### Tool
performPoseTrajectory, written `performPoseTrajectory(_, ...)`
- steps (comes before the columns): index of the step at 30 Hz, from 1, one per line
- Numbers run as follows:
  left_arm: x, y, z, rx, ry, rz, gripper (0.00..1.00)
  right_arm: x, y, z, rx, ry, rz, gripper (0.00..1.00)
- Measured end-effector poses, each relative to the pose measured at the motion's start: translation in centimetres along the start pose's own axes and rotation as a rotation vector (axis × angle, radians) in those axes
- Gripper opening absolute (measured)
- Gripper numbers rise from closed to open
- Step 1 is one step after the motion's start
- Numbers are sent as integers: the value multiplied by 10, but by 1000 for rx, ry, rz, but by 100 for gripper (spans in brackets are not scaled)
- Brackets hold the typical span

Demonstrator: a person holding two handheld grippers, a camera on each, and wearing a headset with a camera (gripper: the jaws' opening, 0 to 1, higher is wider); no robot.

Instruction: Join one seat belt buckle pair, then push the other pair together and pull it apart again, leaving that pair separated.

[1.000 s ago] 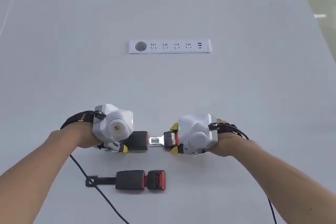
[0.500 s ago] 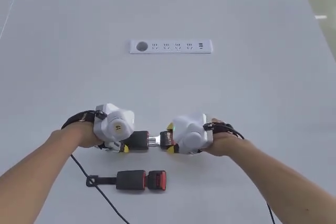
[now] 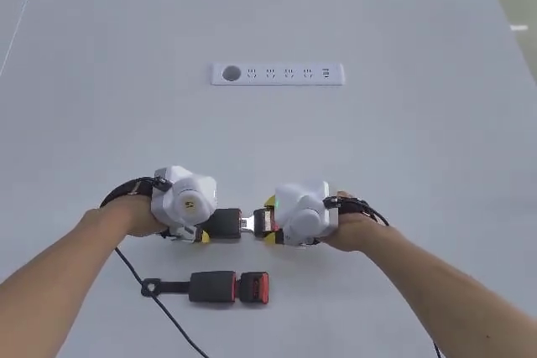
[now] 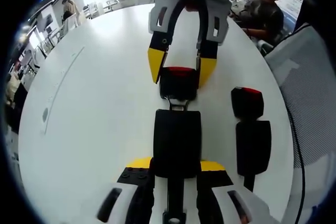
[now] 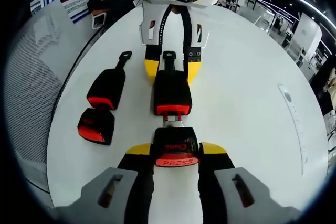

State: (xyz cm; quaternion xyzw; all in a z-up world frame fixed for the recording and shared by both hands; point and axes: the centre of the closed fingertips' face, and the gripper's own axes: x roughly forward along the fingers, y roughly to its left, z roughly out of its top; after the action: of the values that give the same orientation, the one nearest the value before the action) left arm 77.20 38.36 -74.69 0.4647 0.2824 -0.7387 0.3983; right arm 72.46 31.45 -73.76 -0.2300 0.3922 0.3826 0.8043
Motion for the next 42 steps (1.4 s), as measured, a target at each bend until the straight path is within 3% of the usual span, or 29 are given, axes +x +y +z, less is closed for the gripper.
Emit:
performPoseTrajectory(12,1,0,1,2,-36,14,30,2,1,0,17,-26,-7,29)
performPoseTrajectory(21,1,0,2,19,-34,5,30,4,1,2,3,-28,8,29)
performPoseTrajectory(26,1,-1,2,20,-41,5,30,11,3,12,-4,-34,8,29)
performPoseTrajectory(42,1,-1,4,9,-58,8,30,12,1,12,14,-35,10,28)
